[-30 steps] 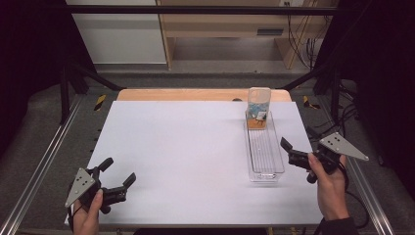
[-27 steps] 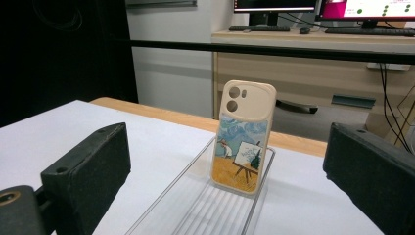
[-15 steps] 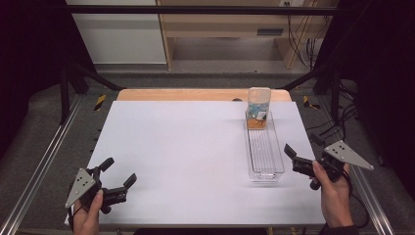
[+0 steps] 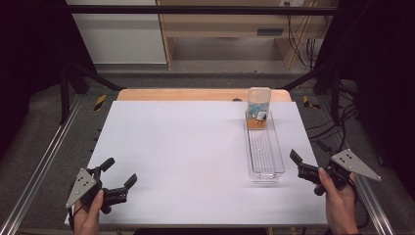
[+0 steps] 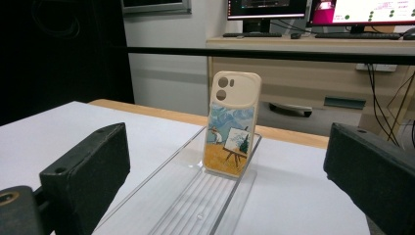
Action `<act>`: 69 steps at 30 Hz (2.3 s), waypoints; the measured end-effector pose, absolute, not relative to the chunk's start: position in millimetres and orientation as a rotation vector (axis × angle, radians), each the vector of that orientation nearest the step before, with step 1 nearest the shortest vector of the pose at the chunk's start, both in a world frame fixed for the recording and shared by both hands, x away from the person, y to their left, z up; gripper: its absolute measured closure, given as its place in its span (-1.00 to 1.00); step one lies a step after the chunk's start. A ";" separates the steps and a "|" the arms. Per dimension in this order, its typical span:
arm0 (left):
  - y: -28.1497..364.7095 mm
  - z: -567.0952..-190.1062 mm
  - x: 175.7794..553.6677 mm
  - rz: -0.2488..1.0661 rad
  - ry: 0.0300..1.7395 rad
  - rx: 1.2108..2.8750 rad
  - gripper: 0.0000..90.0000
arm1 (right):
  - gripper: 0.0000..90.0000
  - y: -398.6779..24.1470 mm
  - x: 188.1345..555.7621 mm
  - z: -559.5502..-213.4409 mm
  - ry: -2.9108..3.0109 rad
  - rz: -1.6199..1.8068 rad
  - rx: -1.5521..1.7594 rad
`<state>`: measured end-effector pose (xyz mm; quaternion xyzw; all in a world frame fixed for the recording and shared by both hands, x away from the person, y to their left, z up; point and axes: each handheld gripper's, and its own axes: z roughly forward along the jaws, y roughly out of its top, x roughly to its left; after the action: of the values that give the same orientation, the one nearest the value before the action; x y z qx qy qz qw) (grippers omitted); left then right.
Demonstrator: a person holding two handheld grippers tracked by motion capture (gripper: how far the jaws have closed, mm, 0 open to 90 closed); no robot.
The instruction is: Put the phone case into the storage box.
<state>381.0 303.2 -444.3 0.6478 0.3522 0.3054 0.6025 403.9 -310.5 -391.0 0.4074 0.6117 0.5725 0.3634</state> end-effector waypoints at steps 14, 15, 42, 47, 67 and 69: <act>302.7 -443.7 380.5 0.709 0.808 1.501 -0.98 | -0.92 -315.5 392.4 -398.2 1.552 1.474 1.026; 302.6 -443.6 380.3 0.709 0.807 1.501 -0.98 | -0.92 -315.5 391.8 -398.7 1.551 1.475 1.025; 302.0 -443.3 380.2 0.713 0.794 1.509 -0.98 | -0.95 -298.1 388.9 -423.9 1.603 1.526 0.896; 301.9 -443.3 380.3 0.715 0.792 1.511 -0.98 | -0.95 -291.6 390.6 -429.3 1.611 1.536 0.896; 302.8 -443.7 380.3 0.723 0.778 1.516 -0.98 | -0.95 -273.5 395.3 -443.7 1.642 1.565 0.892; 302.8 -443.7 380.3 0.723 0.777 1.516 -0.98 | -0.95 -271.9 396.0 -444.6 1.640 1.570 0.894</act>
<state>380.3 302.8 -443.7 0.6545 0.3354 0.3120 0.6015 396.0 -271.9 -444.6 0.3442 0.6312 0.6042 0.3437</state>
